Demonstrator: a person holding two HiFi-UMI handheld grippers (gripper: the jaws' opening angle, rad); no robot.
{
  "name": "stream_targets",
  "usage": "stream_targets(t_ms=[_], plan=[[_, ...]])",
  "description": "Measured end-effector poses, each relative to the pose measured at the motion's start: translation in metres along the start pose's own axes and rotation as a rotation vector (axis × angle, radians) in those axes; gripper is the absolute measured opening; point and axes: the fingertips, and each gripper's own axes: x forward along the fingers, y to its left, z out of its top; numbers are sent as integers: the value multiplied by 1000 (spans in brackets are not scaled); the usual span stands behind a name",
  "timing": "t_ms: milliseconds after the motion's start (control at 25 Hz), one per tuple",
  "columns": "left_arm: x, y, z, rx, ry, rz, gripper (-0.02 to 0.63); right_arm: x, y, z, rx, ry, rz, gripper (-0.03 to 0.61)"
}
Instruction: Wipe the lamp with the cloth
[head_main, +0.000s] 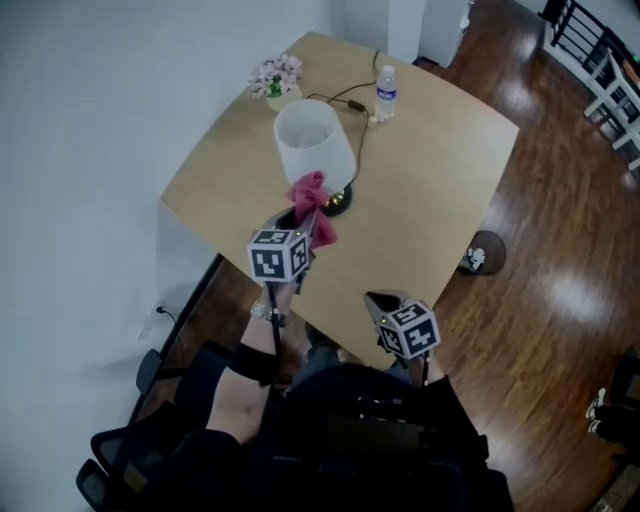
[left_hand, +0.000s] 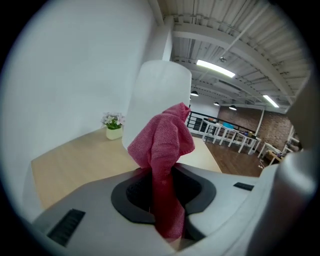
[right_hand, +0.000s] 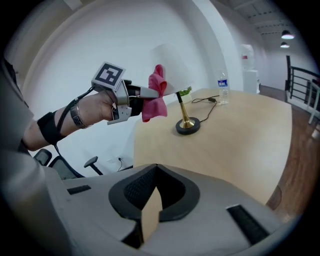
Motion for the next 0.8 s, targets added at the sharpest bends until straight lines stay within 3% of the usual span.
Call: stream_targets(t_ms=[240,480,600,800], plan=[[14,18,-43,68,118,-121,98,21,19,13,68,-37,-96,5],[7,32,-67,106,168,-231,98,39,41,24,110,-56,-174,5],[-26,41,-40,63,67,-280,98,46,58,23,120,-50,-200,5],[-65,60,70,-104,-198,-347,98,57,70,30,105,-52,-214,5]])
